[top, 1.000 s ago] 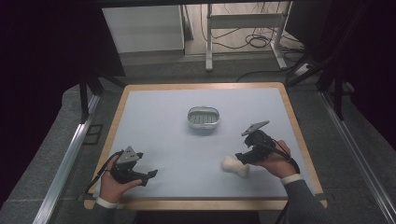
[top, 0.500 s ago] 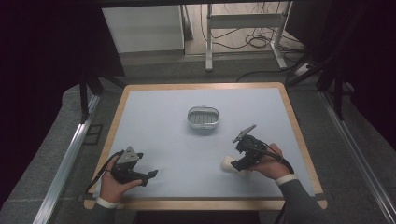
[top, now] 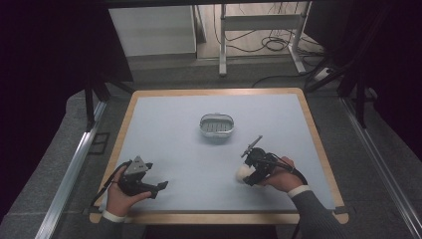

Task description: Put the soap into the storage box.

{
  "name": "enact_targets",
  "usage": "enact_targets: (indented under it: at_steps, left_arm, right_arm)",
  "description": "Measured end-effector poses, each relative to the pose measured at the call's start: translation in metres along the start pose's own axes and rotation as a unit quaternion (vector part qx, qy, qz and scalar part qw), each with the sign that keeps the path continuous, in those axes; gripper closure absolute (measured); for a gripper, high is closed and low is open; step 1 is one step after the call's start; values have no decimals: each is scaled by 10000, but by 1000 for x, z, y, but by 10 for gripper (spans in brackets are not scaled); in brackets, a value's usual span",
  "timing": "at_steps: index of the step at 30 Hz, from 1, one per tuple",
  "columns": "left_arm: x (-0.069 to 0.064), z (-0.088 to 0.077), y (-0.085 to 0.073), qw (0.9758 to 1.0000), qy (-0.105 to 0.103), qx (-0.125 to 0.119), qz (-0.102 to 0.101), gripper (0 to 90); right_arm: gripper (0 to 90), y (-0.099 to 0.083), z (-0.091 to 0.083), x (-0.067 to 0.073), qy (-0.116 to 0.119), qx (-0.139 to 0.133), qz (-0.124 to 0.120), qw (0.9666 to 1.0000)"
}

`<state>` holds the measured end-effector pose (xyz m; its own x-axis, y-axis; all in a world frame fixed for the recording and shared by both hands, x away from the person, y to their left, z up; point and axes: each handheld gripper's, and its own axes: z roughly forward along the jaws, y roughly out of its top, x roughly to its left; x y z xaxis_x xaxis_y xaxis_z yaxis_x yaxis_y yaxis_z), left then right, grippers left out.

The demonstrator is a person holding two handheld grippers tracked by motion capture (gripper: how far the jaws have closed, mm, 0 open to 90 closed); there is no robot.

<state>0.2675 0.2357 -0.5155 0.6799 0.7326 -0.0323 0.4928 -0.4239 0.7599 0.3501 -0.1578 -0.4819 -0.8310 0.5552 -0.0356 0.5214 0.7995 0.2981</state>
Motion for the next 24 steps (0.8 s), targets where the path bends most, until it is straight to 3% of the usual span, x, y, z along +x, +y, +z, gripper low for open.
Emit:
enact_targets:
  at_steps: [5, 12, 18, 20, 24]
  left_arm:
    - [0, 1, 0, 10000, 12, 25, 11, 104]
    - [1, -3, 0, 9999, 76, -93, 13, 106]
    - [0, -1, 0, 9999, 72, -95, 18, 106]
    - [0, -2, 0, 9999, 68, -97, 15, 106]
    - [1, -3, 0, 9999, 87, -122, 13, 106]
  right_arm:
    - [359, 1, 8, 2, 6, 174, -118, 9998]
    - [487, 3, 12, 2, -25, 341, -209, 9992]
    - [497, 5, 12, 5, -240, 388, -278, 9986]
    - [498, 6, 11, 5, -212, 471, -288, 9982]
    - [497, 7, 7, 2, -361, 385, -286, 9982]
